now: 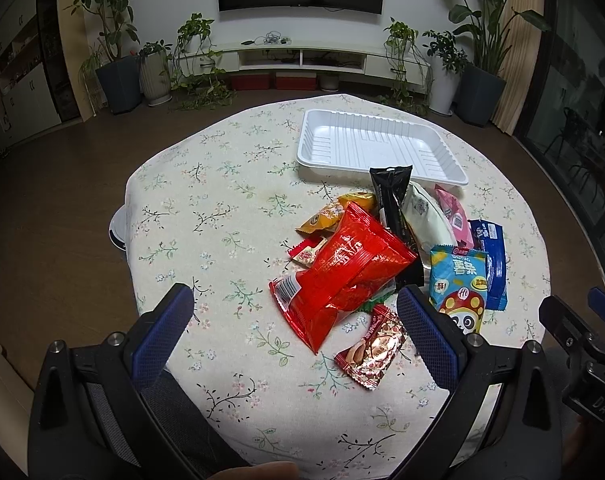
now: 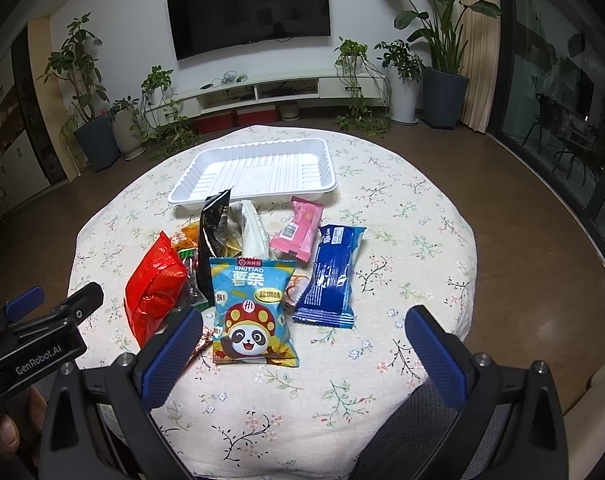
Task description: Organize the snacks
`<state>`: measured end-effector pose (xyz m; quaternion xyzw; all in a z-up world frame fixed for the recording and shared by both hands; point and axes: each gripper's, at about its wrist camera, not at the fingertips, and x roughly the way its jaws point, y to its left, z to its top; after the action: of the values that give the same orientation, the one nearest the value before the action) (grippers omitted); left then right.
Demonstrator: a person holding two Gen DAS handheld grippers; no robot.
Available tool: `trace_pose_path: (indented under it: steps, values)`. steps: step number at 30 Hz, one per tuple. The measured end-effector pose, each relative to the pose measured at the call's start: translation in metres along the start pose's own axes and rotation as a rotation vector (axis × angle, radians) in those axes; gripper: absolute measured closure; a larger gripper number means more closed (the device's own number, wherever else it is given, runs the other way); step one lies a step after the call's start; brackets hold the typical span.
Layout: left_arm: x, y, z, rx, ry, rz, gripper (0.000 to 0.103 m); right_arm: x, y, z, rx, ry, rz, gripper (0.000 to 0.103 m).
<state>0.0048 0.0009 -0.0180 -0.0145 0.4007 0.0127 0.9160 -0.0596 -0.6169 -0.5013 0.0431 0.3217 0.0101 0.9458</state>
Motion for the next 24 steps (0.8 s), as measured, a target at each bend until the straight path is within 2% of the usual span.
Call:
trace_pose_path:
  steps: [24]
  values:
    - [0.006, 0.001, -0.010, 0.005, 0.009, -0.001, 0.000, 0.001, 0.001, -0.003, -0.001, 0.005, 0.001, 0.000]
